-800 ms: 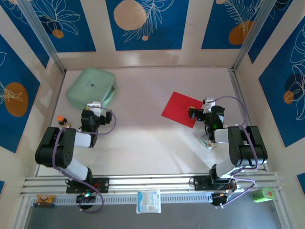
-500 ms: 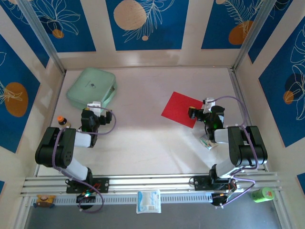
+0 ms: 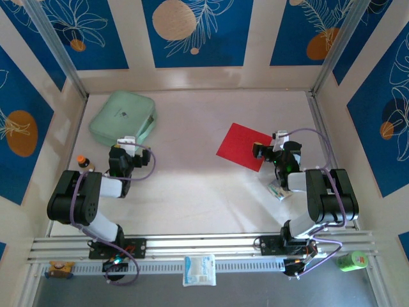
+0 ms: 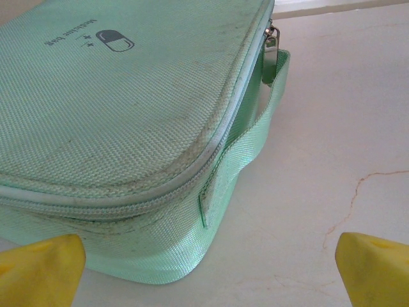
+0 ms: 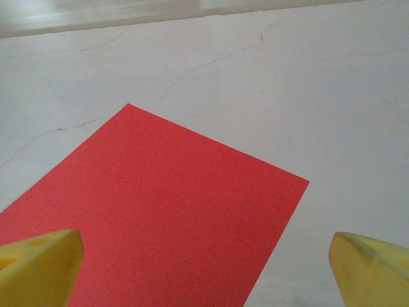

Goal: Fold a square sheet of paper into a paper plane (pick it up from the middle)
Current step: Move the square sheet of paper to the center of the table.

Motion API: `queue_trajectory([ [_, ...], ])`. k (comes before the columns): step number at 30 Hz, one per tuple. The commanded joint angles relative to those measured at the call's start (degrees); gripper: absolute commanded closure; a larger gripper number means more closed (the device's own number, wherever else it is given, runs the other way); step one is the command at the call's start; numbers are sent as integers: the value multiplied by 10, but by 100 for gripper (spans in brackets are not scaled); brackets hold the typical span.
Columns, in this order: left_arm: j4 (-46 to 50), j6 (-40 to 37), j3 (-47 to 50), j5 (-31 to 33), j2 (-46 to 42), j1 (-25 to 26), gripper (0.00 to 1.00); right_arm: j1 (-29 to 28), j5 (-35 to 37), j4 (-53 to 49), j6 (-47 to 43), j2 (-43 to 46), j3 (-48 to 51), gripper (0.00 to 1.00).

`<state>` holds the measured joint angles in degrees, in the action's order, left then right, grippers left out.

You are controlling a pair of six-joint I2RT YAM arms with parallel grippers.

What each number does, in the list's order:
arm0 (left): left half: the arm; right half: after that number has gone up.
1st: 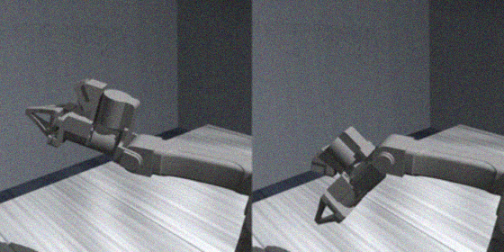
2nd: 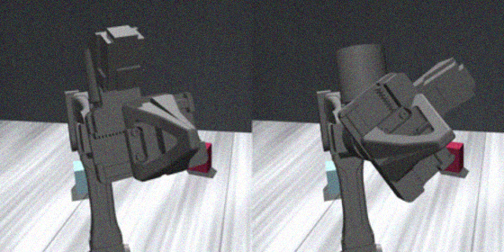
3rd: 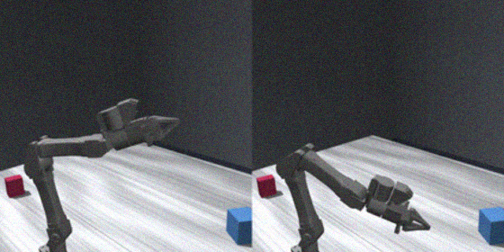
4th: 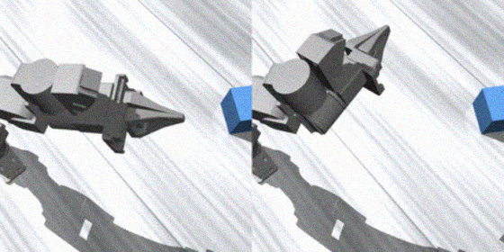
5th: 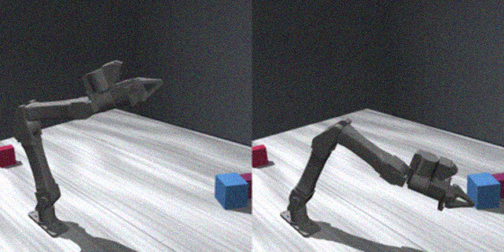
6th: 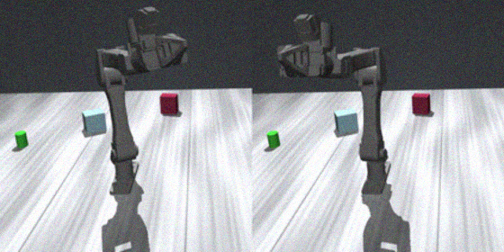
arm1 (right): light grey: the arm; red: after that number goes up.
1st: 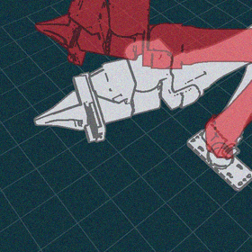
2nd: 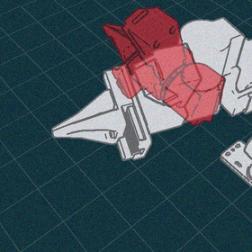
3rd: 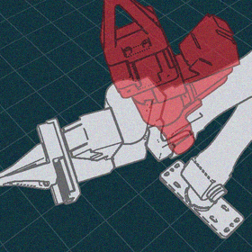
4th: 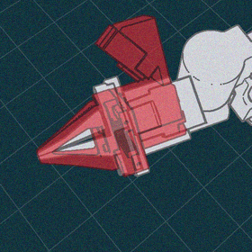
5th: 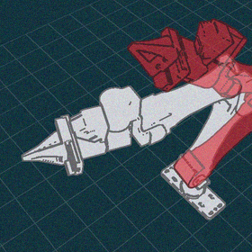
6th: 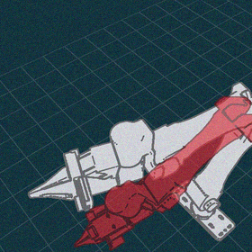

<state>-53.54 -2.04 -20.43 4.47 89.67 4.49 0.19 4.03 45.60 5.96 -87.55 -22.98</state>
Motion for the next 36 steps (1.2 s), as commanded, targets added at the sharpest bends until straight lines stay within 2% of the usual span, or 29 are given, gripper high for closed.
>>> queue_trajectory([
  [1, 1, -7, -12, -14, 0, -5, 0, 2, -9, 1, -3, 2, -14, 1],
  [7, 2, -7, -12, -15, 0, -6, 0, 2, -9, 1, -4, 2, -13, 1],
  [12, -4, -20, -6, -51, -7, -5, 0, -6, 13, -1, -6, 7, -12, 1],
  [15, -6, -26, -1, -64, -15, -5, 0, -12, 36, -58, -4, 27, -33, 1],
  [17, 10, -27, -1, -65, -35, -5, 0, -12, 40, -158, 3, 46, -79, 1],
  [22, 167, 4, -43, -33, -111, -5, 0, -16, 5, -357, 48, 50, -186, 1],
  [24, 246, 44, -66, -14, -143, -5, 0, -16, -40, -454, 85, 33, -252, 1],
  [26, 322, 53, -92, -22, -170, -1, 0, -16, -82, -535, 137, 4, -315, 1],
  [29, 467, 153, -146, 65, -199, 2, 0, -16, -160, -622, 206, -61, -395, 1],
  [30, 506, 187, -161, 76, -205, 2, 0, -18, -183, -631, 223, -81, -410, 6],
  [31, 524, 192, -169, 61, -209, 2, 0, -21, -195, -630, 237, -98, -417, 9],
  [33, 543, 215, -174, 35, -224, 2, 0, -34, -193, -625, 261, -120, -423, 10],
  [36, 569, 255, -169, 60, -243, 1, 0, -50, -179, -634, 286, -144, -437, 10],
])
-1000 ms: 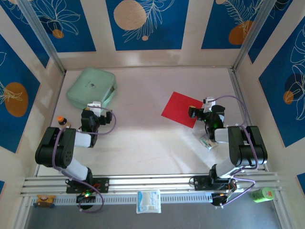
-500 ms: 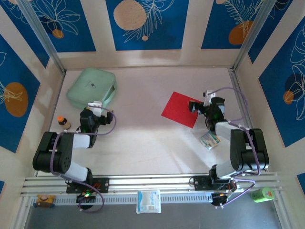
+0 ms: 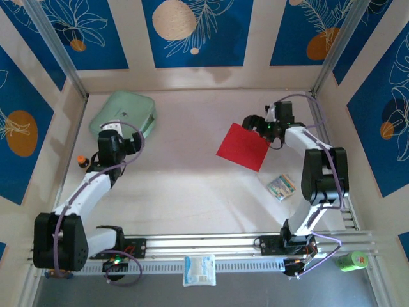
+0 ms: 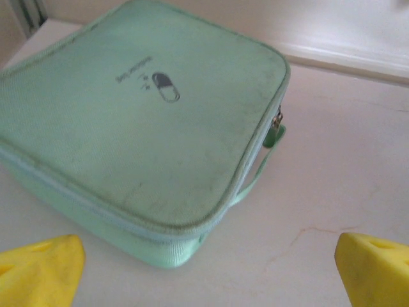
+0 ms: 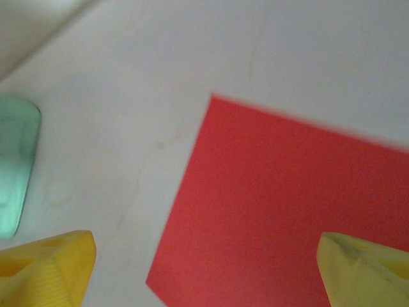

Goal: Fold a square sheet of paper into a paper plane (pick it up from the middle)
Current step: Move the square sheet of paper to the center of the table.

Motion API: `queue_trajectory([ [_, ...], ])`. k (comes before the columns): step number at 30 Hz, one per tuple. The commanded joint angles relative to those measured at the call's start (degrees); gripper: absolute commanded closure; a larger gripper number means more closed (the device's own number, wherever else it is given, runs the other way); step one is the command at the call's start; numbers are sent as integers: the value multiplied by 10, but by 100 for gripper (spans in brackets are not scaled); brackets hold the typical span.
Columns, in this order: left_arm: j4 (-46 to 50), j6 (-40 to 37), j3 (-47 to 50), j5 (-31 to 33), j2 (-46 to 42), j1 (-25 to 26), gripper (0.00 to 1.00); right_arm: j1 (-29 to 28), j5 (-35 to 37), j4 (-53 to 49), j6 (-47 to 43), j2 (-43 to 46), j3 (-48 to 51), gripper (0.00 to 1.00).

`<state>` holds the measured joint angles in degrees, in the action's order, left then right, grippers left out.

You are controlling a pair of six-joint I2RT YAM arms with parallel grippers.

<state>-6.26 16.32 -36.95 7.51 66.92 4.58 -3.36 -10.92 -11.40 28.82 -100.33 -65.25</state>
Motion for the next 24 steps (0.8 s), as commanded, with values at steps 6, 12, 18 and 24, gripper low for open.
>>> queue_trajectory([
  [6, 98, 79, 13, -106, -40, -4, 0, -19, -18, -86, 77, -57, -33, 10],
  [12, 105, 148, 21, -163, -46, -4, 0, -24, -32, -114, 76, -88, -35, 10],
  [18, 200, 159, 2, -160, -66, -4, 0, -53, -58, -121, 74, -81, -3, 10],
  [24, 228, 152, 11, -235, -101, -4, 0, -124, -62, -120, 66, -53, 38, 10],
])
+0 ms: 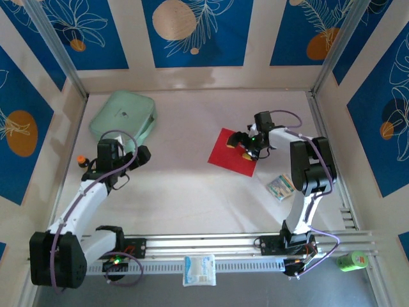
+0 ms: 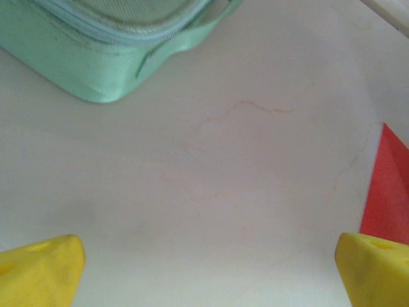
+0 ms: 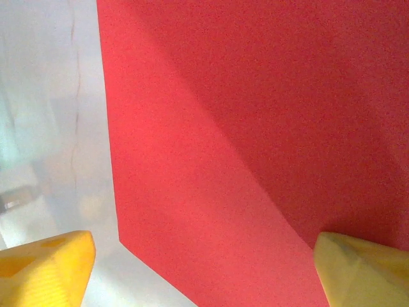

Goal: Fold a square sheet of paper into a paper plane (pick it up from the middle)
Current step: Move the square sheet of paper to the center of the table.

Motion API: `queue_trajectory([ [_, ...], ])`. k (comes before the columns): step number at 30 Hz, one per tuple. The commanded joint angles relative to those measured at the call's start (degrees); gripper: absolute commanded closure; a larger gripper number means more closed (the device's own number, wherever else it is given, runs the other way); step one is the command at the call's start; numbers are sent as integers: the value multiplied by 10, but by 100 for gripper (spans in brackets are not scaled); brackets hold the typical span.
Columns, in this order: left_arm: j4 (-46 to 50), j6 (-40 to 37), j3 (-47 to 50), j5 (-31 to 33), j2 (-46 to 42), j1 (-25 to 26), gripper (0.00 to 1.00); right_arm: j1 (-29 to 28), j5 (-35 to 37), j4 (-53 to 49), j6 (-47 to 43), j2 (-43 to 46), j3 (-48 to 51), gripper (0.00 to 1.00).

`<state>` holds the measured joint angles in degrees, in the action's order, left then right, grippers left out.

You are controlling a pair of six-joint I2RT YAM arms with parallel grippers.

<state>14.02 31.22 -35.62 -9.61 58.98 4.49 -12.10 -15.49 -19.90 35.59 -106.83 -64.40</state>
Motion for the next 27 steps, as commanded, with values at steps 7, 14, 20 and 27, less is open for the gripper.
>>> queue_trajectory([
  [7, -1, 28, 18, -172, -39, 0, 0, -152, 4, -13, 28, 32, 83, 10],
  [14, 29, 31, 30, -173, -65, 6, 1, -240, 9, 17, 79, 56, 105, 10],
  [20, 32, 31, 33, -162, -65, 30, 2, -257, 18, 36, 103, 104, 101, 9],
  [27, 41, 26, 34, -142, -71, 66, 2, -228, 21, 58, 107, 107, 120, 9],
])
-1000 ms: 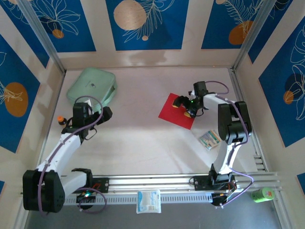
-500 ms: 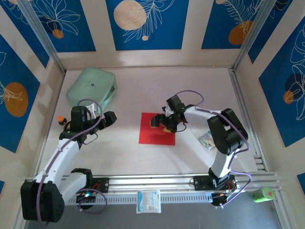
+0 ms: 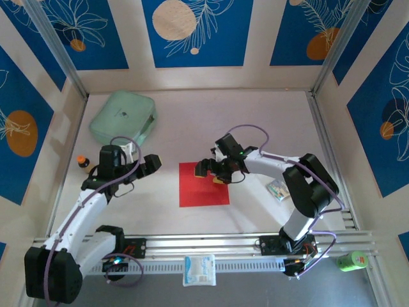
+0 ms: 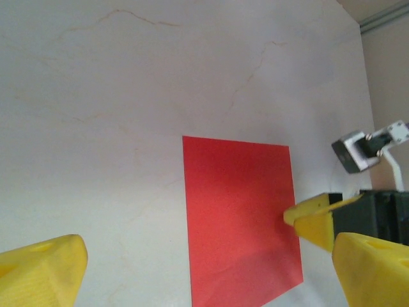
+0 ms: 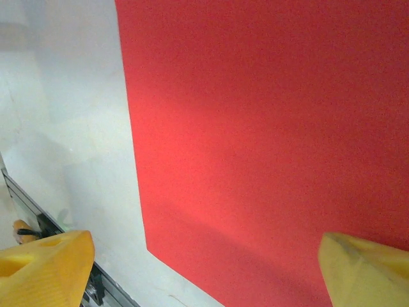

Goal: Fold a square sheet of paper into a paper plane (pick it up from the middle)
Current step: Move the square sheet of paper to the center of the table.

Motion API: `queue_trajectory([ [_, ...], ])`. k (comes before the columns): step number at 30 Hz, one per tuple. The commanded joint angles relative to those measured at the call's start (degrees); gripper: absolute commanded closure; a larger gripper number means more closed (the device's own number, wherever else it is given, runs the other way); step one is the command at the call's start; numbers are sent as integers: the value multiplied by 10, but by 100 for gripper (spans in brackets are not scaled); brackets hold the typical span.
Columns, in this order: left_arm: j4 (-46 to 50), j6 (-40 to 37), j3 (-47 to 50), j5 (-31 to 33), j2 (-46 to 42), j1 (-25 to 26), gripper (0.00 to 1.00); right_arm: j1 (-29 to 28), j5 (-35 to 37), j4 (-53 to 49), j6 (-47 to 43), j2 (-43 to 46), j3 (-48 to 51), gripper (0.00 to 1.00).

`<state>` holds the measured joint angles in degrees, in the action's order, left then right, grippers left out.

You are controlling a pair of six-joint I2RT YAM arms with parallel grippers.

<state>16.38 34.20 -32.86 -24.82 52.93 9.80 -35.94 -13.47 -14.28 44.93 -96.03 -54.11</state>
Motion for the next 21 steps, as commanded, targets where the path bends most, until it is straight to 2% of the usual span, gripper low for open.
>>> queue_trajectory([
  [1, 17, -4, 5, 10, -10, 18, 2, 15, -9, 9, 16, -6, 24, 10],
  [7, 13, -2, 2, 10, 4, 35, 3, 11, -27, 37, 36, -16, 57, 11],
  [12, 14, 8, -9, 25, 35, 58, 4, -10, -11, 53, 98, -4, 85, 12],
  [16, 22, 11, -27, 51, 63, 94, 5, -23, -20, 123, 170, 13, 122, 13],
  [18, 35, 7, -41, 67, 81, 113, 7, -23, -27, 148, 177, 32, 128, 13],
  [21, 67, -2, -72, 97, 118, 146, 11, -20, 2, 122, 158, 83, 121, 11],
])
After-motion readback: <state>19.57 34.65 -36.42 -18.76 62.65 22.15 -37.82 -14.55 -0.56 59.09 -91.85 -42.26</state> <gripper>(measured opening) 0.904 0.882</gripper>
